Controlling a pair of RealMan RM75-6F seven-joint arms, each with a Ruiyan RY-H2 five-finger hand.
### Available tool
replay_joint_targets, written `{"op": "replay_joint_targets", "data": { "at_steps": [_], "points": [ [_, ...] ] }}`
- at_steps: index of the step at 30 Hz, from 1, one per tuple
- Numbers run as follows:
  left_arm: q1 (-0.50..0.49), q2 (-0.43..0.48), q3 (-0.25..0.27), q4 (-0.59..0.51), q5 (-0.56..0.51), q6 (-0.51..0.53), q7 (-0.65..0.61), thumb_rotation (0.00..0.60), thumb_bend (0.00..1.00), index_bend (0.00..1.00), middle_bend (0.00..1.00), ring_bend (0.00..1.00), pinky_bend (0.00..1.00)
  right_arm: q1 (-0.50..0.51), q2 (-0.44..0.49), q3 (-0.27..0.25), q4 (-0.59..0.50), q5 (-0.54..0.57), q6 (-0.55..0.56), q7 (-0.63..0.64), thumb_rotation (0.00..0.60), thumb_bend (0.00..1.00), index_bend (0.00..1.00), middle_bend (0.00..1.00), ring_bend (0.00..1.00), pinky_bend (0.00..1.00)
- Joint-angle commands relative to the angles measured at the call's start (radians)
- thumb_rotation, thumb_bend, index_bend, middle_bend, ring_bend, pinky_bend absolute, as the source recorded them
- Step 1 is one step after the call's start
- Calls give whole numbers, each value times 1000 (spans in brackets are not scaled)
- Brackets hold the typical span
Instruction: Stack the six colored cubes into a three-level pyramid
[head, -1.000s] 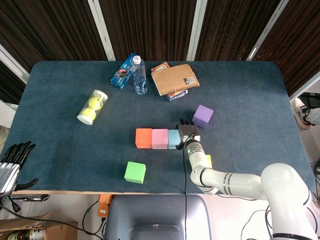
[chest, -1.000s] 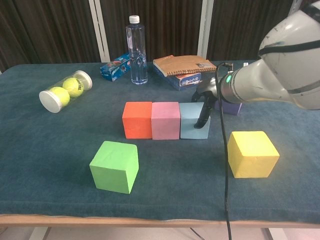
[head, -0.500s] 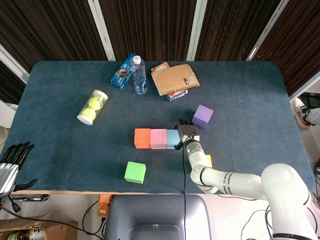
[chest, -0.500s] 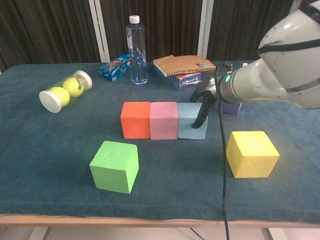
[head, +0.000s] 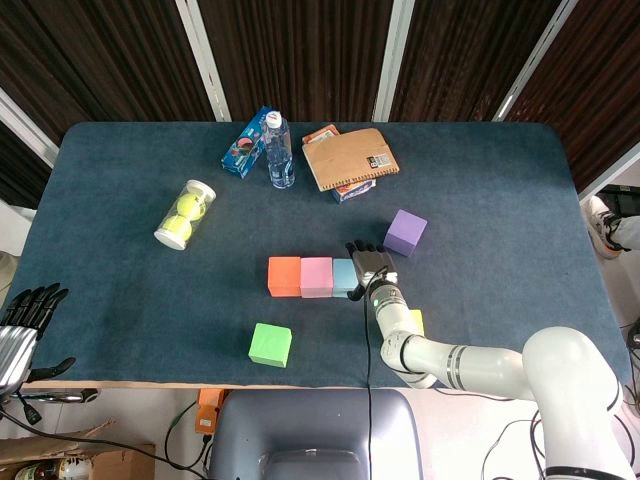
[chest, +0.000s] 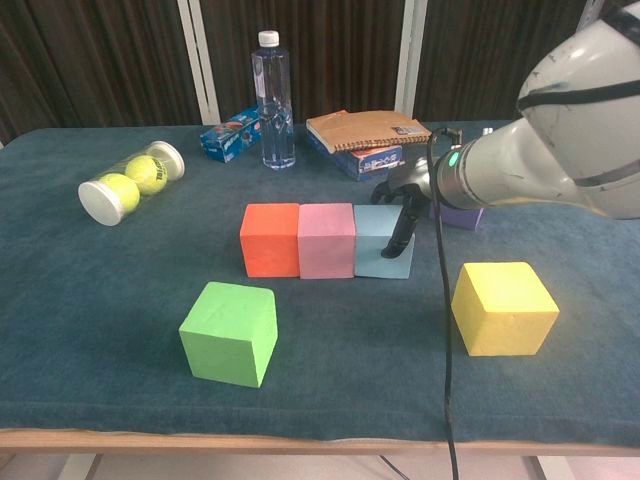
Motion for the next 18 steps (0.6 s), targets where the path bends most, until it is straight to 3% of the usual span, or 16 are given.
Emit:
{"op": "replay_joint_targets", "data": {
  "at_steps": [1,18],
  "points": [
    [1,0,0,1,0,1,-1,593,103,0,31,0,67,-1,4,-3,-7,-5,-2,2,600,239,13,0,0,0],
    [0,3,0,-10,-1,0,12,594,103,0,30,0,67,-20,94,-42,-122,-87,10,22,600,239,0,0,0,0]
  ]
}}
